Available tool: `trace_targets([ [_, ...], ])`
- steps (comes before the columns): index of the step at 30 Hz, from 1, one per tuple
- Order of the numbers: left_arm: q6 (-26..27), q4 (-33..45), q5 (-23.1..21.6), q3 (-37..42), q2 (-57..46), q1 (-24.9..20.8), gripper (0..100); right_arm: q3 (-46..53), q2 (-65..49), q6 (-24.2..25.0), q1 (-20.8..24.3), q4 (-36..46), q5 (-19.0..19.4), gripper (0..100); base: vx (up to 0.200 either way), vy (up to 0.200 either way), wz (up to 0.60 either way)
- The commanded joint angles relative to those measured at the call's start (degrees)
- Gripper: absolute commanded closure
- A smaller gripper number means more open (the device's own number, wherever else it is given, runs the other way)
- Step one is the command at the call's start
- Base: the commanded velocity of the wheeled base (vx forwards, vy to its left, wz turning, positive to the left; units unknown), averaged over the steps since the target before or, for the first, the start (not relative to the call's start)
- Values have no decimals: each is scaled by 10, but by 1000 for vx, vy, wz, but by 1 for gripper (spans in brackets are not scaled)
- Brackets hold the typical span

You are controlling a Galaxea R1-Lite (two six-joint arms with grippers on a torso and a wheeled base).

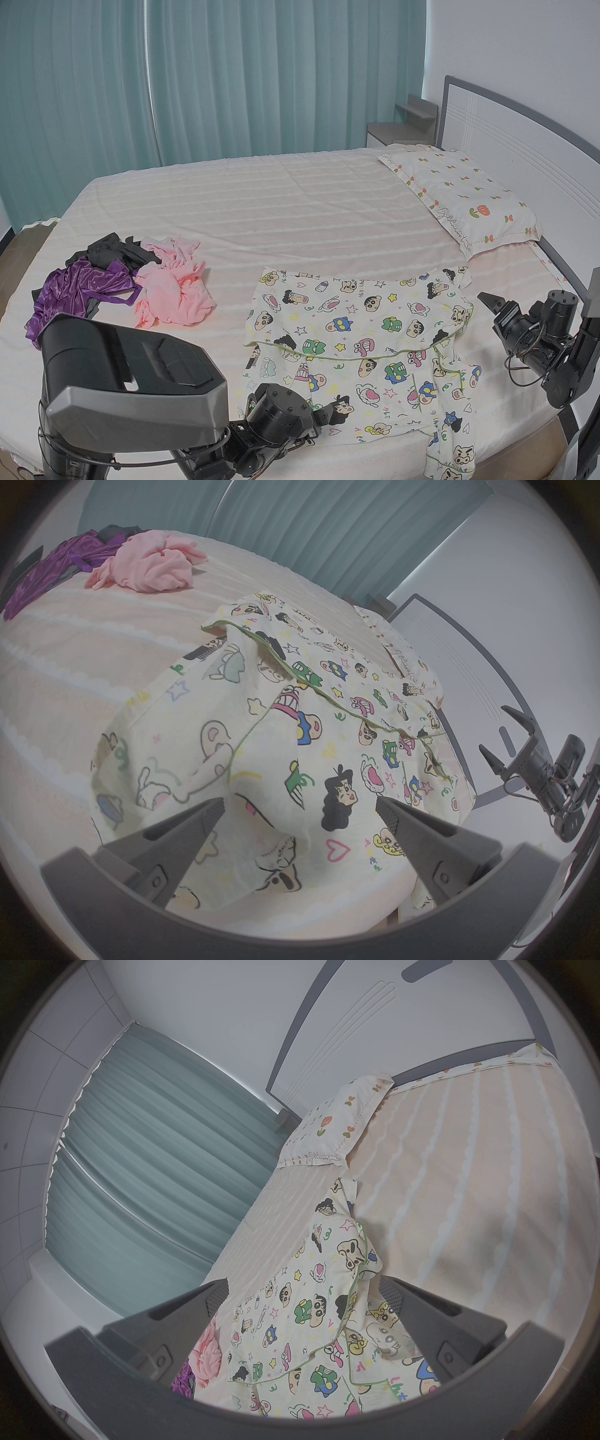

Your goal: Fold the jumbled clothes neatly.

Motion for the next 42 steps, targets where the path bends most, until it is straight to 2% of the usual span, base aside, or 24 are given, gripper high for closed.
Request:
trace_targets([
  [1,0,0,-4,-1,2,-16,0,0,2,1,0,-10,-1,0,0,0,0],
  [3,1,-1,-15,-4,2,-24,0,-1,3,1,0,-10,-1,0,0,0,0],
  [18,7,24,-11,-38,16,-22,0,-1,8,1,0,-10,-1,0,0,0,0],
  [19,7,29,-10,-39,16,-22,100,-1,8,1,0,-10,-1,0,0,0,0],
  [35,12,30,28,-21,-2,-2,100,0,7,1,0,-10,-1,0,0,0,0],
  [42,96,16,61,-21,-16,30,100,0,4,1,0,-10,-1,0,0,0,0],
])
